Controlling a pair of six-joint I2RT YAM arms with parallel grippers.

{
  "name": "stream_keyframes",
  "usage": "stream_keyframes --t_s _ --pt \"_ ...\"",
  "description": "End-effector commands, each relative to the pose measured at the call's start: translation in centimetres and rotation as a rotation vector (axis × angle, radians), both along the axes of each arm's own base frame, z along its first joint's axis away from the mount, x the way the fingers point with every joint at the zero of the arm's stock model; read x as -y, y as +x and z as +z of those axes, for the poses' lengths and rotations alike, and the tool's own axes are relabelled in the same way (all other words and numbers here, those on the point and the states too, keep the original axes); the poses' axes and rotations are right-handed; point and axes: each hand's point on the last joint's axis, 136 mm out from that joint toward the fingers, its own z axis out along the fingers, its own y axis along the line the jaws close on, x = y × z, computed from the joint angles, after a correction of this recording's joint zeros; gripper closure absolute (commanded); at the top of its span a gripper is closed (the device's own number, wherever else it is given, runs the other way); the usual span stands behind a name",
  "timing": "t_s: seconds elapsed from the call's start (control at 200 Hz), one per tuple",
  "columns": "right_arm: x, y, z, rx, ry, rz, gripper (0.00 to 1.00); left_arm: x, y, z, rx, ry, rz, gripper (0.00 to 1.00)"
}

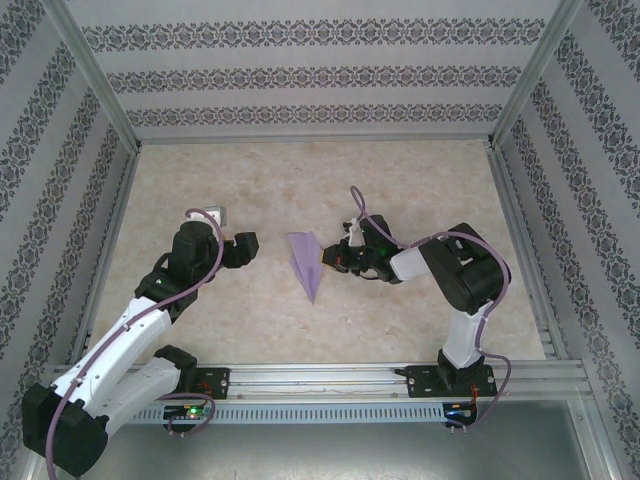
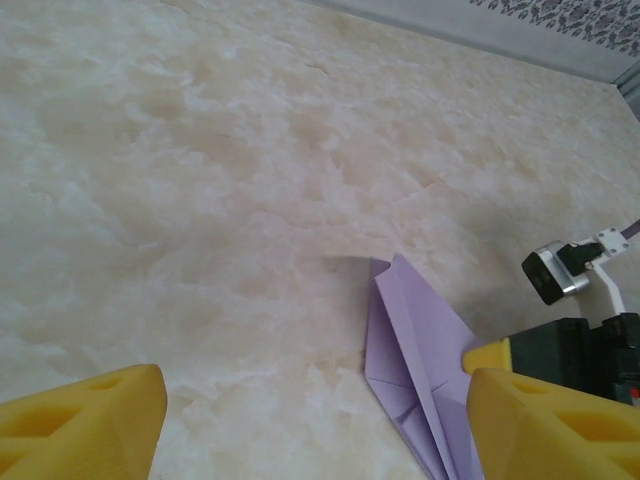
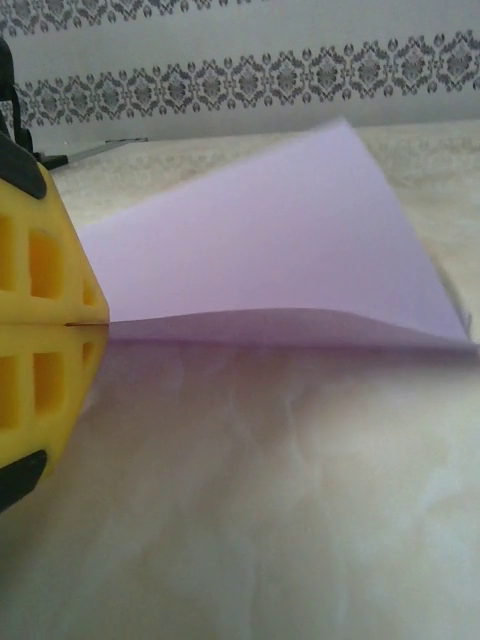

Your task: Fold a paper plane with a square sheet of paper (fold left side to right side)

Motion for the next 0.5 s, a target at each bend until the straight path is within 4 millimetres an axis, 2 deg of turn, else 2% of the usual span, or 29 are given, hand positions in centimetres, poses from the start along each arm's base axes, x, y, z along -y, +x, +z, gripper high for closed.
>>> stream_keyframes --t_s 0.0,0.25,0.5 --pt "0.0 1.1 0.9 0.078 0.004 -0.017 1.00 -0.2 0.5 0.6 0.020 -0.024 0.014 0.21" --pt "0.4 1.1 0.6 0.076 -0.019 -0.024 0.88 -0.1 0.7 0.2 0.008 -0.022 0.009 0.21" --pt "1.3 1.0 0.1 0.073 -0.074 -0.041 0.80 -0.2 0.8 0.2 0.008 -0.025 0.011 0.21"
